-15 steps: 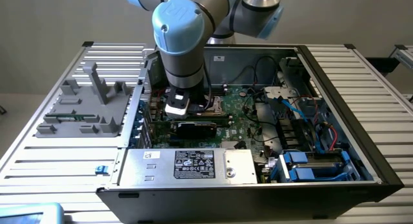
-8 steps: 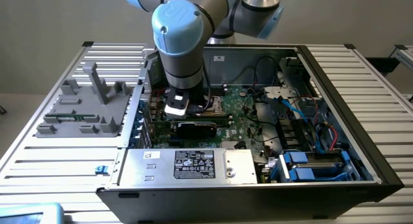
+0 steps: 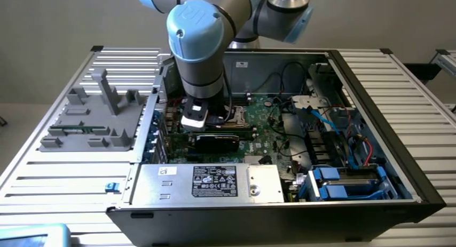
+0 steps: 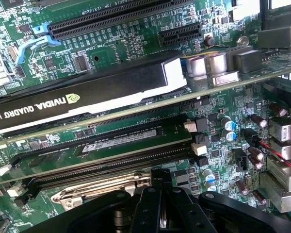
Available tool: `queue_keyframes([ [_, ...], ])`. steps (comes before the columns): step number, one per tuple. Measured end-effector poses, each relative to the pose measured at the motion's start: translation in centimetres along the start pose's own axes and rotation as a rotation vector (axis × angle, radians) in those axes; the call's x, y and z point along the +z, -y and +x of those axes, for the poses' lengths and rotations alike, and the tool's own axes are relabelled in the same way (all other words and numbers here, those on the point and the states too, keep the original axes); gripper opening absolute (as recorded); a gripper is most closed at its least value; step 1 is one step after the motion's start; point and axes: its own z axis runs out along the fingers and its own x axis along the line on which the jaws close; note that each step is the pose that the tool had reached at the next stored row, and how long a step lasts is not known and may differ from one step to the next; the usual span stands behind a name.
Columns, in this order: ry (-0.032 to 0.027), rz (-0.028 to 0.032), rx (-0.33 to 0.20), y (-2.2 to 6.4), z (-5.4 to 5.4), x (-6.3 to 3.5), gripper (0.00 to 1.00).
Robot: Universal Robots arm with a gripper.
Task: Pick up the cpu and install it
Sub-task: 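Install the second cpu locking lever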
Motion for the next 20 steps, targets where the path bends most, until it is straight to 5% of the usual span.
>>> queue_keyframes([
  [10,0.0005,0.0005,-0.002,-0.12,0.0,-0.37,0.11],
  [20,0.0013,-0.0003,-0.004,1.15,-0.2,-4.51,0.11],
])
